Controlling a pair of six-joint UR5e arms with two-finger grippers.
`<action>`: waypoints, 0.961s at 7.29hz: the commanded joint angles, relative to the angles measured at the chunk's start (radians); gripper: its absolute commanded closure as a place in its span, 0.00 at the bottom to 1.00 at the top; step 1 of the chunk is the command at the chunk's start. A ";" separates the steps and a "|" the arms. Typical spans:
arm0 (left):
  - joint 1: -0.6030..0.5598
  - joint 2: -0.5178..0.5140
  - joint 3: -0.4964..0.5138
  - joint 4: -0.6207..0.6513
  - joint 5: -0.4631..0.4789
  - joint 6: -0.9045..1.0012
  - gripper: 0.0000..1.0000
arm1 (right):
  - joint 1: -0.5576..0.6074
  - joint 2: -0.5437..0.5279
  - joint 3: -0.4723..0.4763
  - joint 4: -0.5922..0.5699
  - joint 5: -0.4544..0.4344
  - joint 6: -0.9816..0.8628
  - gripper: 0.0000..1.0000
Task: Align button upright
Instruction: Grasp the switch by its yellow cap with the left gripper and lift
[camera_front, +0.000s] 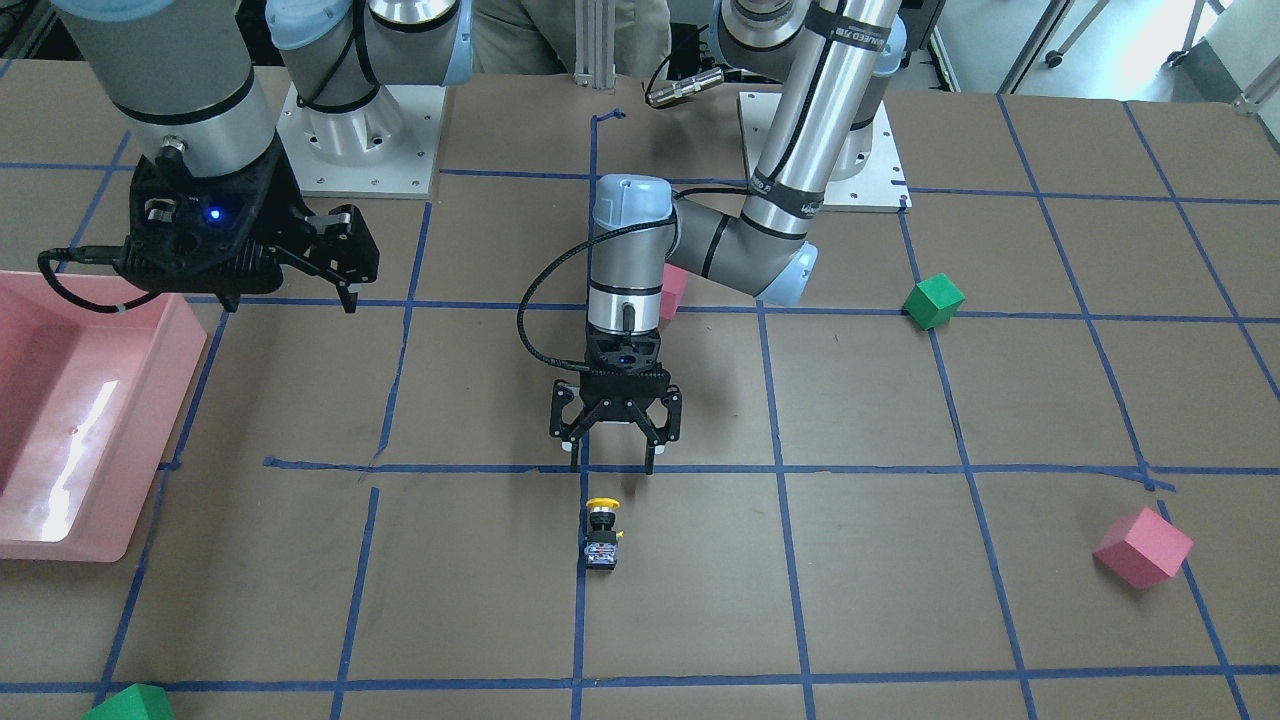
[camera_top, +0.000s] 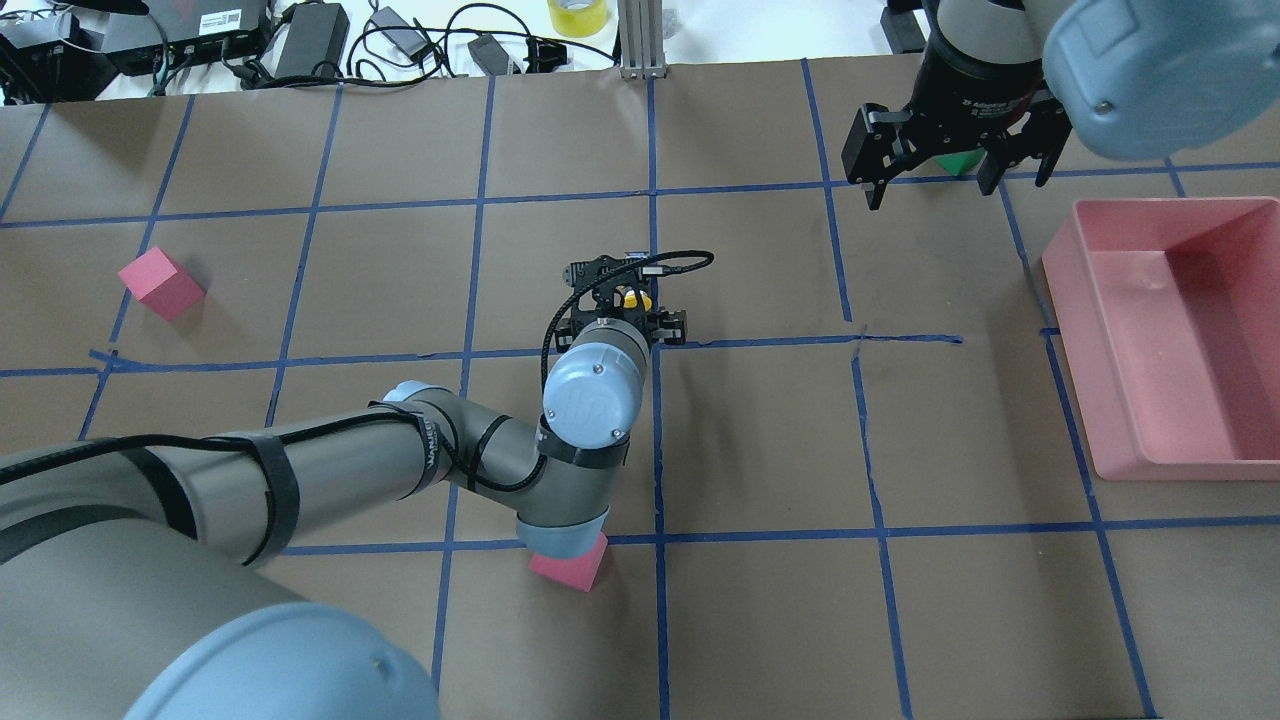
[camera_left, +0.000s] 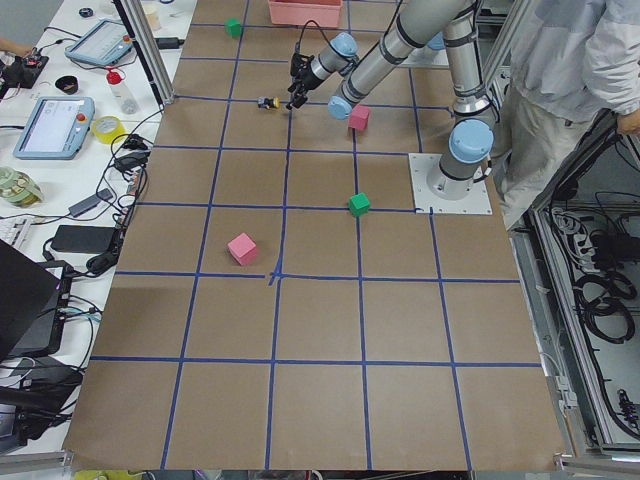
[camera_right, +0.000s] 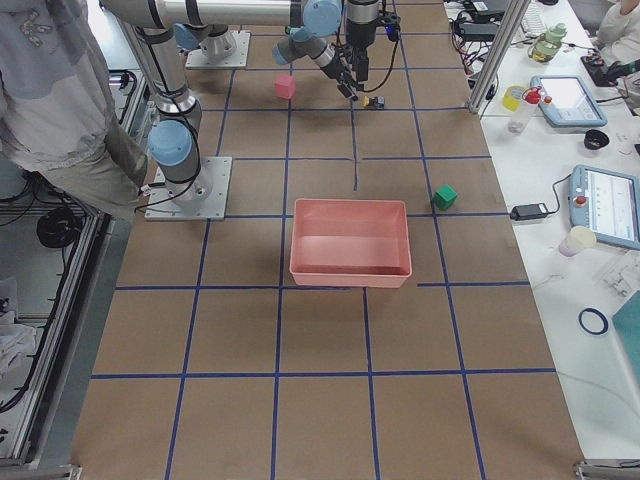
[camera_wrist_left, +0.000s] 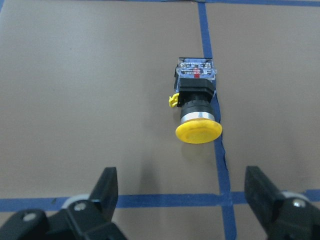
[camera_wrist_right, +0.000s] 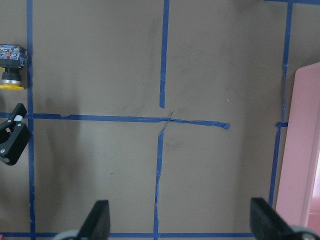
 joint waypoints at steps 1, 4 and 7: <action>-0.010 -0.077 0.057 0.024 0.012 -0.011 0.11 | 0.001 -0.017 0.005 0.003 0.063 0.002 0.00; -0.010 -0.085 0.060 0.044 0.032 0.014 0.20 | -0.001 -0.020 0.008 0.006 0.058 0.002 0.00; -0.010 -0.098 0.068 0.058 0.032 0.044 0.30 | -0.001 -0.020 0.009 0.007 0.051 0.000 0.00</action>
